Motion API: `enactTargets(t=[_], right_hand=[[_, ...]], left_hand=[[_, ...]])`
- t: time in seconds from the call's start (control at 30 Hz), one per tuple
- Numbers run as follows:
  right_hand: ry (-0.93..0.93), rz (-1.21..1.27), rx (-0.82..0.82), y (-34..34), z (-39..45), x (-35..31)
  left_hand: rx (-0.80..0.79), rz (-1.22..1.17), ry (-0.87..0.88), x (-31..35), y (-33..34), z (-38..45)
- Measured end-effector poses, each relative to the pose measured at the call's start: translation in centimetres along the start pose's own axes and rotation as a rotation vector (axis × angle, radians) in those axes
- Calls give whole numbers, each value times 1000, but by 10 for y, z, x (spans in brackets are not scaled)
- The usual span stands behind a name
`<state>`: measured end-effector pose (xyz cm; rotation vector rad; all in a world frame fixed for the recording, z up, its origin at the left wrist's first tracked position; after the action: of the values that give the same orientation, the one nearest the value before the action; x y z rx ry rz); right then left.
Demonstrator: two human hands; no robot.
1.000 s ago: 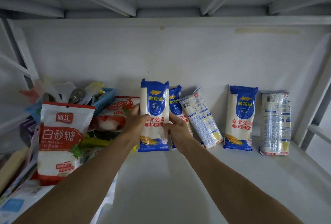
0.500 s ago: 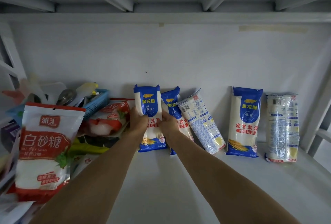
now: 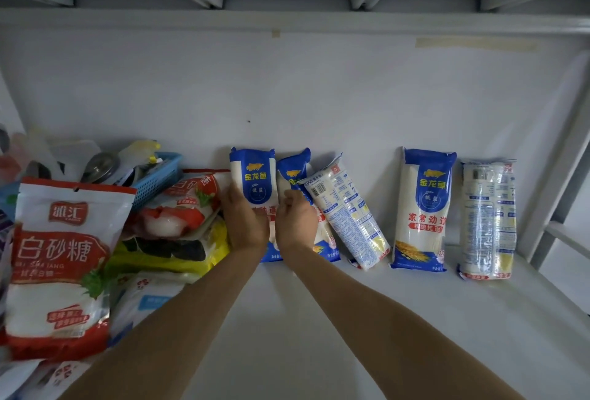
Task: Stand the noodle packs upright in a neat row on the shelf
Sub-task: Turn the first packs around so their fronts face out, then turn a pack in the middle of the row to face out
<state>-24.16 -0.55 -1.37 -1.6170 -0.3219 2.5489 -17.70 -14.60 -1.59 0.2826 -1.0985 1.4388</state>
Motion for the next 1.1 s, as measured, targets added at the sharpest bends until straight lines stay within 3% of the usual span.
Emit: enactTargets(t=[0.1, 0.17, 0.23, 0.3, 0.4, 0.5, 0.6, 0.73, 0.87, 1.1], right_hand=[[-6, 14, 104, -37, 6, 7], [22, 35, 168, -63, 14, 18], [74, 0, 228, -92, 23, 30], [175, -89, 226, -115, 33, 47], [342, -218, 84, -128, 49, 70], [398, -303, -155, -117, 56, 79], [321, -305, -303, -109, 50, 64], [414, -76, -295, -118, 39, 68], [704, 114, -212, -130, 34, 83], [700, 284, -261, -151, 28, 77]], left_hand=[[97, -1, 120, 23, -16, -19], [-9, -100, 139, 37, -4, -31], [-306, -213, 55, 47, 29, -42], [-654, -358, -194, 51, 70, -68], [-920, -530, -575, 60, 102, -117], [-962, -582, -642, 70, 119, -139], [-935, -697, -724, 70, 132, -146], [-901, -869, -843, 62, 136, -154], [-892, -944, -839, 62, 131, -157], [-789, -1027, -759, 80, 104, -143]])
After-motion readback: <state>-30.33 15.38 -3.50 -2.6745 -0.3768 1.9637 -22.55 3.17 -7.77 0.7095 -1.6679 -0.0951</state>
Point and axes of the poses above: each hand's wrist, its own z-axis towards the middle knuckle, its own y-axis out of the palm, x = y × z, the point moved 10 cm from there along z, towards the middle knuckle, and after that the axes turned 9 degrees about z, right-handed, at the moved point
